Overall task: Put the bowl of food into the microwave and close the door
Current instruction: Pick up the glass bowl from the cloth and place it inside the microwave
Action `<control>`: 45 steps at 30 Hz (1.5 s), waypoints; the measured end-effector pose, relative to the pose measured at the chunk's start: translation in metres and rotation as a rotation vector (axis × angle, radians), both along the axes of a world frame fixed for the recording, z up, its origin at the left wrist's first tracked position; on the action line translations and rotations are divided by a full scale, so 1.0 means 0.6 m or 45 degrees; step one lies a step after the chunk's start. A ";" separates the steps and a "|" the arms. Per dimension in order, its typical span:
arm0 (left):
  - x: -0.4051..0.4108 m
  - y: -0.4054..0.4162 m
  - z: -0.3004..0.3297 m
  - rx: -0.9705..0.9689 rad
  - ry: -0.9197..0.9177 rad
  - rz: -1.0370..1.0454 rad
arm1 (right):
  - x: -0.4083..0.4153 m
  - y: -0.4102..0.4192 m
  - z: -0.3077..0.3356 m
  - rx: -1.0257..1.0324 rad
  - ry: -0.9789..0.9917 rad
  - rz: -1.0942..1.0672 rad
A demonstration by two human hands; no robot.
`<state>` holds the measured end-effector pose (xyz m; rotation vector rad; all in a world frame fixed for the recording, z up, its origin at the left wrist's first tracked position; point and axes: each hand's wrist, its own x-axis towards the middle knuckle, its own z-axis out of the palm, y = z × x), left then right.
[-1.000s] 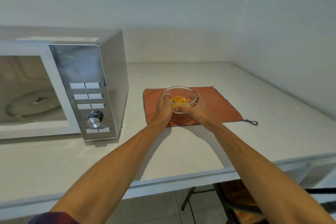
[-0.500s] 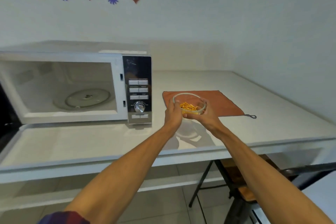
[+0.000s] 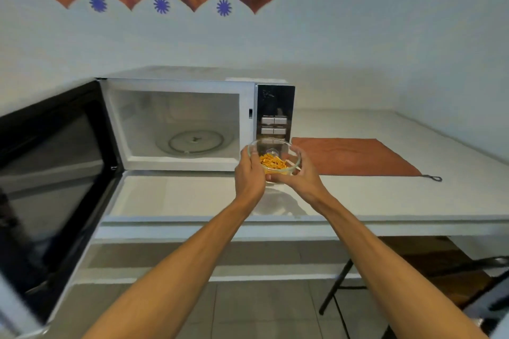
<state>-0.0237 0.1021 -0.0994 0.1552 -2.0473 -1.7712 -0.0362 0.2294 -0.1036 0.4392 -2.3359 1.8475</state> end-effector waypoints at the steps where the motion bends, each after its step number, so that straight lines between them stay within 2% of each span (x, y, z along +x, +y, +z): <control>1: -0.003 -0.021 -0.003 -0.011 -0.004 0.062 | -0.010 -0.022 -0.004 0.006 0.003 0.024; 8: -0.025 -0.141 -0.005 -0.042 -0.016 0.348 | -0.058 -0.154 -0.001 -0.024 -0.033 0.212; 15: -0.075 -0.215 0.004 0.015 -0.092 0.458 | -0.111 -0.231 0.012 -0.013 -0.038 0.302; 19: -0.115 -0.248 0.015 0.170 -0.040 0.451 | -0.154 -0.268 0.024 0.000 -0.047 0.319; 27: -0.218 -0.304 0.034 0.265 -0.130 0.437 | -0.262 -0.328 0.037 -0.002 -0.142 0.252; 34: -0.270 -0.332 0.026 0.328 -0.250 0.417 | -0.328 -0.360 0.008 0.043 -0.364 0.208; 40: -0.302 -0.352 0.016 0.474 -0.173 0.366 | -0.353 -0.382 0.008 0.069 -0.266 0.126; 45: -0.327 -0.369 0.009 0.441 -0.184 0.366 | -0.359 -0.375 0.016 0.088 -0.161 0.125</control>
